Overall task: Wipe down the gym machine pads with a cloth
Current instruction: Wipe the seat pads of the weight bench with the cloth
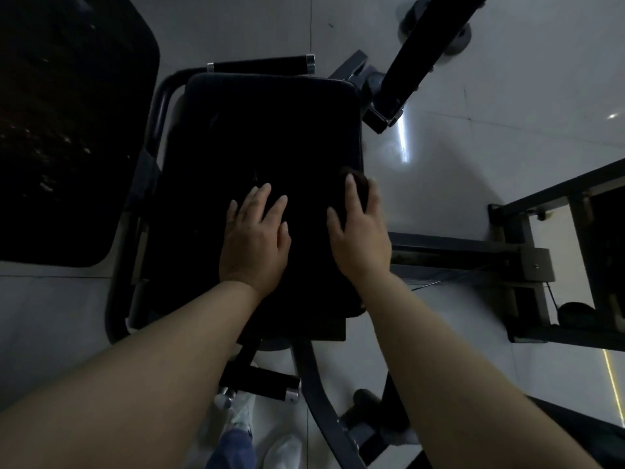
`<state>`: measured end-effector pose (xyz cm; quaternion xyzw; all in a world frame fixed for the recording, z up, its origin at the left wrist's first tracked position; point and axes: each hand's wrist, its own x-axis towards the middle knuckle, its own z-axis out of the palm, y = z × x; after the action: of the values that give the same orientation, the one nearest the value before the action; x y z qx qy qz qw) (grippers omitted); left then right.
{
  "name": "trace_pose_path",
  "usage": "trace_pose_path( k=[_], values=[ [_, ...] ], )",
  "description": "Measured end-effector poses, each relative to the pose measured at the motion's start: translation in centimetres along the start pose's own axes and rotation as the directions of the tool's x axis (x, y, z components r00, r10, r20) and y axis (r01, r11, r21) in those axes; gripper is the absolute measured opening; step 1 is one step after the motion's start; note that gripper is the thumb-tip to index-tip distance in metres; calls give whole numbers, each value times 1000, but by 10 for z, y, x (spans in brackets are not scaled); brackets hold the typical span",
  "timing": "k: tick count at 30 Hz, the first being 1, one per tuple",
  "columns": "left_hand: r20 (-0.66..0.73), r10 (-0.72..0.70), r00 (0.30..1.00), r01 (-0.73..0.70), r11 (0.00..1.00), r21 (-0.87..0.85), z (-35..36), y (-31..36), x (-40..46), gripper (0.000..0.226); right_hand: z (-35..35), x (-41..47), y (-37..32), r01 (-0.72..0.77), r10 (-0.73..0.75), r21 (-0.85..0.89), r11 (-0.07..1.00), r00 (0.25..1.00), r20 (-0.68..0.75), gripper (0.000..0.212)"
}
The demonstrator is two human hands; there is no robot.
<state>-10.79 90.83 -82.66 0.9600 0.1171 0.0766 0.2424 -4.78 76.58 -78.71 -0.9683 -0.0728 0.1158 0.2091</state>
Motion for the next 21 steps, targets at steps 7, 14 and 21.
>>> trace_pose_path(
  k=[7,14,21],
  values=[
    [4,-10,1000,10,1000,-16,-2,2,-1,42,27,-92,18,147,-173,-226,963,980,-98,54],
    [18,-11,1000,10,1000,9,-2,1,0,53,21,-69,15,214,-226,-248,945,974,-23,55],
    [3,-13,1000,13,1000,-23,-2,0,-1,53,13,-4,-4,-53,45,-76,996,994,-101,61]
  ],
)
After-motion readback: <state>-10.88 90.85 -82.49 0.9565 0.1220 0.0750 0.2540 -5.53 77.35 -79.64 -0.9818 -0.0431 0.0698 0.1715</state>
